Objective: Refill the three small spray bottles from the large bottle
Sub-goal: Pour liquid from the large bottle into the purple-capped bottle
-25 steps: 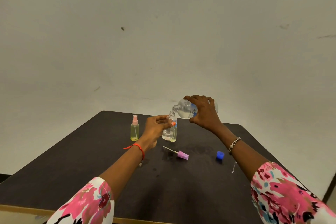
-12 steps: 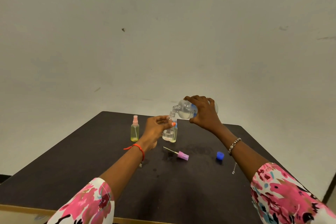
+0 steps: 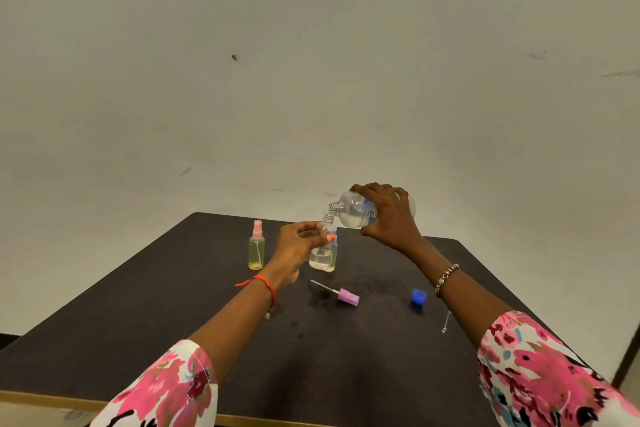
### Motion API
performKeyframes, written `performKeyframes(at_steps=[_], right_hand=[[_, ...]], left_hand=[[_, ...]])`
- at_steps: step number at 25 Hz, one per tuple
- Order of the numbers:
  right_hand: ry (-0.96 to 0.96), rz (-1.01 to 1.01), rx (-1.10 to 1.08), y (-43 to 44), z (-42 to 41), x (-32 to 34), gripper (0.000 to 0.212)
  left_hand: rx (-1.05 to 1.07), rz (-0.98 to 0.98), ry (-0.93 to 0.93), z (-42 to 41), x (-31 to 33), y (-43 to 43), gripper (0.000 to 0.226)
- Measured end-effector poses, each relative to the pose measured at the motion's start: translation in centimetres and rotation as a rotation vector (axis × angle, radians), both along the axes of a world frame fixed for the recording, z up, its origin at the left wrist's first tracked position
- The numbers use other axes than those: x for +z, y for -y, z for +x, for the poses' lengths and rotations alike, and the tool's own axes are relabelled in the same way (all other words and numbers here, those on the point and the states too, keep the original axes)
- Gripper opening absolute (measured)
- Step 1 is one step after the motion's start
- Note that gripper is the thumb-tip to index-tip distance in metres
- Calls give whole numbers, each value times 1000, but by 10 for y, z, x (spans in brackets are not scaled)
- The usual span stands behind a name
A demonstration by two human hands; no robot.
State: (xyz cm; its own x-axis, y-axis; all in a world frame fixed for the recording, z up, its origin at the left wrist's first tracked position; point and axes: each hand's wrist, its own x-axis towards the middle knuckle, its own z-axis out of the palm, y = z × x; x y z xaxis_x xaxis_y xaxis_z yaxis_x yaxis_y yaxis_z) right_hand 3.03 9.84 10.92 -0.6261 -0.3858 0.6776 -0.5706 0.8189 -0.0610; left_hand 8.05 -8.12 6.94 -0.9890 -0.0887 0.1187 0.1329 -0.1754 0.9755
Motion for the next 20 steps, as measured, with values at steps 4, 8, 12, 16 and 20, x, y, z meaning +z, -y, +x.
performKeyframes(at_steps=[4,8,12,16,20], right_hand=[[3,1,-2,-1,2,1,67],[0,0,-3,-1,2,1,68],[-5,6,-1,0,1,1,67],[-9,0,2,1,3,2,67],[-13,-3,13,1,4,3,66]], left_hand=[[4,-6,1,1,0,-1,44],[0,-1,0,1,0,-1,44],[11,-6,3,0,-1,0,43],[17,-11,1,-1,0,1,42],[13,-7,0,0,1,1,43]])
